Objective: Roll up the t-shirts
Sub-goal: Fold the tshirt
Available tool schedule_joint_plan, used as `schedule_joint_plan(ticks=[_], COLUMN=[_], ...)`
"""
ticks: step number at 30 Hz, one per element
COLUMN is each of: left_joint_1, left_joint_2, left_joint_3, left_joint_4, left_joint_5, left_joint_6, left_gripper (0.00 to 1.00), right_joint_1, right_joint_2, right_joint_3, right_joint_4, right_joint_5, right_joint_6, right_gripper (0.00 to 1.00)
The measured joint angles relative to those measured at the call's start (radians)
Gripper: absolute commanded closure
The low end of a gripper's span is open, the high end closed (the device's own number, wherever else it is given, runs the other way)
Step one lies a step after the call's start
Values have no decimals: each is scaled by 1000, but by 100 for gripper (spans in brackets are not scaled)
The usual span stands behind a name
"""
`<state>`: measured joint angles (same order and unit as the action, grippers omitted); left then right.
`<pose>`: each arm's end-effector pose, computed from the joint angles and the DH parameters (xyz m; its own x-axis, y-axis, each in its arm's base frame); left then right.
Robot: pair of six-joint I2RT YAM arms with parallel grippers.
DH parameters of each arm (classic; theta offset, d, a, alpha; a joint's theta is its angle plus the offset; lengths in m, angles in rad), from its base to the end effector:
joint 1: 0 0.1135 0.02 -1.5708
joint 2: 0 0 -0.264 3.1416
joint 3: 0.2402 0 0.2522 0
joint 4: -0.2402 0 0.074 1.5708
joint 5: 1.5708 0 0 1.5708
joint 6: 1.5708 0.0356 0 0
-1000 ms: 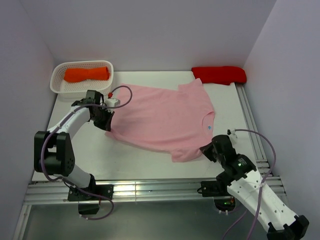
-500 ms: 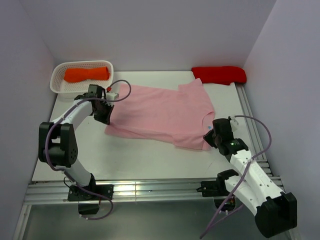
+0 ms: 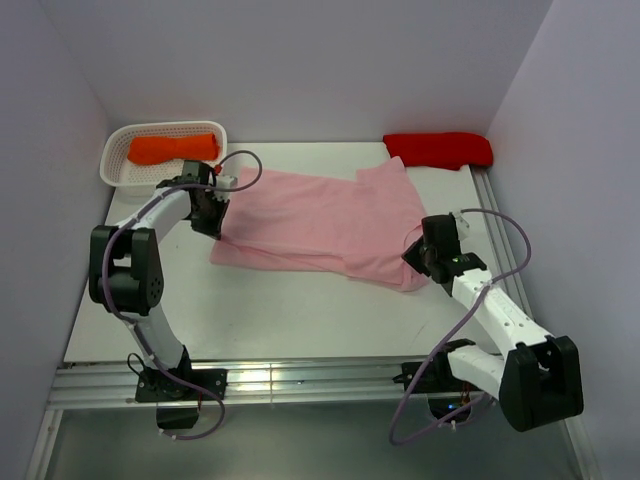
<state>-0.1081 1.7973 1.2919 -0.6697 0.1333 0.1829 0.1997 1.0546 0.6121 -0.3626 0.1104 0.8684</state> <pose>0.3622 -0.0441 0.2038 -0.8733 0.2761 -0.4013 0.3221 0.9454 -0.0505 0.2091 0.0383 0.2136 -0.5498 0.6628 -0.5084 0.4603 0.7483 0.4777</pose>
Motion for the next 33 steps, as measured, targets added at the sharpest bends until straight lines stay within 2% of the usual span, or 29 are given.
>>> schedule_joint_plan(ticks=[14, 19, 27, 33], left_joint_1=[0, 0, -1, -3], left_joint_2=[53, 34, -100, -119], left_joint_3=[55, 50, 13, 13], left_joint_4=[14, 11, -14, -32], left_joint_5=[-4, -4, 0, 0], left_joint_6=[-39, -46, -46, -47], left_gripper=[100, 100, 100, 100], right_joint_1=[-32, -33, -34, -34], right_joint_2=[88, 51, -77, -97], right_joint_3=[5, 5, 17, 50], right_joint_4=[43, 39, -15, -44], right_joint_5=[-3, -3, 0, 1], right_joint_6=[-26, -30, -37, -53], right_gripper=[100, 100, 100, 100])
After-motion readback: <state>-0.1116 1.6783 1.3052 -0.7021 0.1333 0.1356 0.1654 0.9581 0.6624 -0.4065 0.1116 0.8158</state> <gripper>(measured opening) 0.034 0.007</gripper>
